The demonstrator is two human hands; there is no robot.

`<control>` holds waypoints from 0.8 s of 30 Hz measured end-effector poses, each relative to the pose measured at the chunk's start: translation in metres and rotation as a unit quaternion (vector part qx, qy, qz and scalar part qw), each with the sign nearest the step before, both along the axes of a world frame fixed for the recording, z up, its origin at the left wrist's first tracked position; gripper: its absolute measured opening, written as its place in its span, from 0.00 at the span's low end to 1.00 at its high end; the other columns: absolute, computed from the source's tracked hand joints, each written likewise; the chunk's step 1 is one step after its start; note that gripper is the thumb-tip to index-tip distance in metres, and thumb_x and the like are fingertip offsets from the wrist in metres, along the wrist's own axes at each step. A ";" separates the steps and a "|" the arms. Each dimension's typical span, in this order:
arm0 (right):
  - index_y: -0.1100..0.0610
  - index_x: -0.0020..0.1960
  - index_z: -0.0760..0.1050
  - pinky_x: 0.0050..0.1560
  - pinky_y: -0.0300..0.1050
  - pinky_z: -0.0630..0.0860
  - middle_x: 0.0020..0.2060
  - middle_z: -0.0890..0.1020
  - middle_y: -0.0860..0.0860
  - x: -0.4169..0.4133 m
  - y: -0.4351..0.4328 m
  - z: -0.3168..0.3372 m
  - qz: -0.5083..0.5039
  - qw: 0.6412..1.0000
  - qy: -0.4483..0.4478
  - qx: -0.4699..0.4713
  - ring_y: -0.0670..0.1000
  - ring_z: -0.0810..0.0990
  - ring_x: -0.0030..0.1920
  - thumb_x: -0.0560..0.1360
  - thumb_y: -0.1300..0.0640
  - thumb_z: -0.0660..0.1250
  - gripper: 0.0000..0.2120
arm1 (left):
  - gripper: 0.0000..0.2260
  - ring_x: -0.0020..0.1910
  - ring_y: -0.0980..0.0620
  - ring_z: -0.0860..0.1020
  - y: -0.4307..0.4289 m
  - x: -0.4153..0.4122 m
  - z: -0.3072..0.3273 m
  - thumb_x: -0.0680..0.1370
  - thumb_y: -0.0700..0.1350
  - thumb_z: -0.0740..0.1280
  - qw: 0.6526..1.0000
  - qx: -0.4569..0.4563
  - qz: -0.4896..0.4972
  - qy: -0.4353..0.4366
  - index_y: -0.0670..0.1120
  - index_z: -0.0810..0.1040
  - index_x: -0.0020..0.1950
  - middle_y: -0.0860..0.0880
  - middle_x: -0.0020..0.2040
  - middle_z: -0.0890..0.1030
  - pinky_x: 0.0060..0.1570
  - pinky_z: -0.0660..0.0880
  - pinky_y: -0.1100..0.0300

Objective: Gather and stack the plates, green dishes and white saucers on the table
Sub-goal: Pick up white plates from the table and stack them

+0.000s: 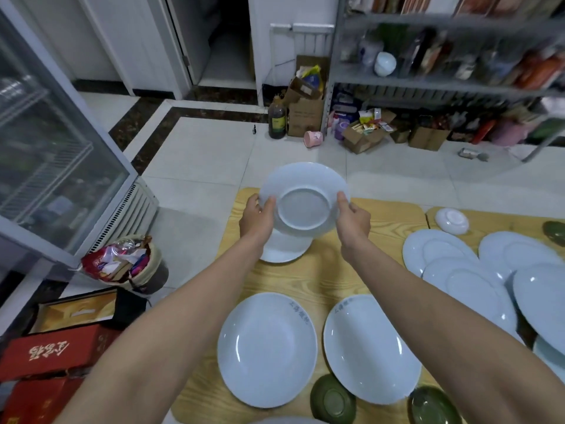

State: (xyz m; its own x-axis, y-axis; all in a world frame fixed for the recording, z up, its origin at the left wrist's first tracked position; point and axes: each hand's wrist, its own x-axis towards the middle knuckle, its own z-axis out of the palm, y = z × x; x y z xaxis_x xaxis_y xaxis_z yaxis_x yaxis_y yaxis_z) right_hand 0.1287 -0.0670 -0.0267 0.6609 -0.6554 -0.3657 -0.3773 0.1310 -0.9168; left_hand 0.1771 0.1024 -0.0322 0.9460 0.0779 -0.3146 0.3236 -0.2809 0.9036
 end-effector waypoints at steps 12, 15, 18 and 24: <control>0.59 0.37 0.71 0.55 0.50 0.82 0.42 0.78 0.55 -0.011 -0.008 0.006 -0.086 0.984 -0.053 0.145 0.52 0.79 0.42 0.77 0.63 0.67 0.11 | 0.16 0.57 0.46 0.81 -0.002 -0.008 0.009 0.83 0.48 0.64 0.964 -0.255 0.017 0.080 0.50 0.71 0.70 0.50 0.69 0.71 0.56 0.76 0.61; 0.59 0.43 0.76 0.59 0.59 0.79 0.50 0.82 0.58 -0.019 -0.012 0.001 -0.035 0.994 -0.015 0.106 0.55 0.80 0.46 0.75 0.71 0.61 0.10 | 0.20 0.59 0.46 0.79 0.005 -0.011 0.003 0.83 0.36 0.60 0.967 -0.245 -0.027 0.072 0.47 0.70 0.75 0.48 0.70 0.74 0.52 0.79 0.60; 0.59 0.63 0.77 0.49 0.57 0.83 0.50 0.82 0.55 -0.029 -0.017 -0.001 0.015 0.992 -0.023 0.121 0.59 0.84 0.50 0.74 0.74 0.65 0.21 | 0.23 0.64 0.48 0.76 0.010 -0.014 -0.002 0.82 0.33 0.60 0.975 -0.210 -0.052 0.051 0.46 0.69 0.76 0.50 0.71 0.74 0.52 0.80 0.58; 0.57 0.76 0.65 0.41 0.55 0.85 0.60 0.78 0.59 -0.036 -0.013 -0.001 0.014 0.980 -0.042 0.195 0.58 0.85 0.43 0.73 0.76 0.67 0.35 | 0.20 0.63 0.47 0.77 0.015 -0.015 -0.013 0.82 0.36 0.62 0.982 -0.168 -0.081 0.033 0.48 0.71 0.74 0.51 0.71 0.74 0.57 0.79 0.55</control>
State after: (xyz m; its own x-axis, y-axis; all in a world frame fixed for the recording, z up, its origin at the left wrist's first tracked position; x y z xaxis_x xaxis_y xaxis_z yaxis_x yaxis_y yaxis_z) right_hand 0.0922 -0.0804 -0.0281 0.7151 -0.4578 -0.5283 -0.3106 0.4689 -0.8268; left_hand 0.1619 0.1176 -0.0447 0.9144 -0.1907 -0.3569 0.3595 -0.0223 0.9329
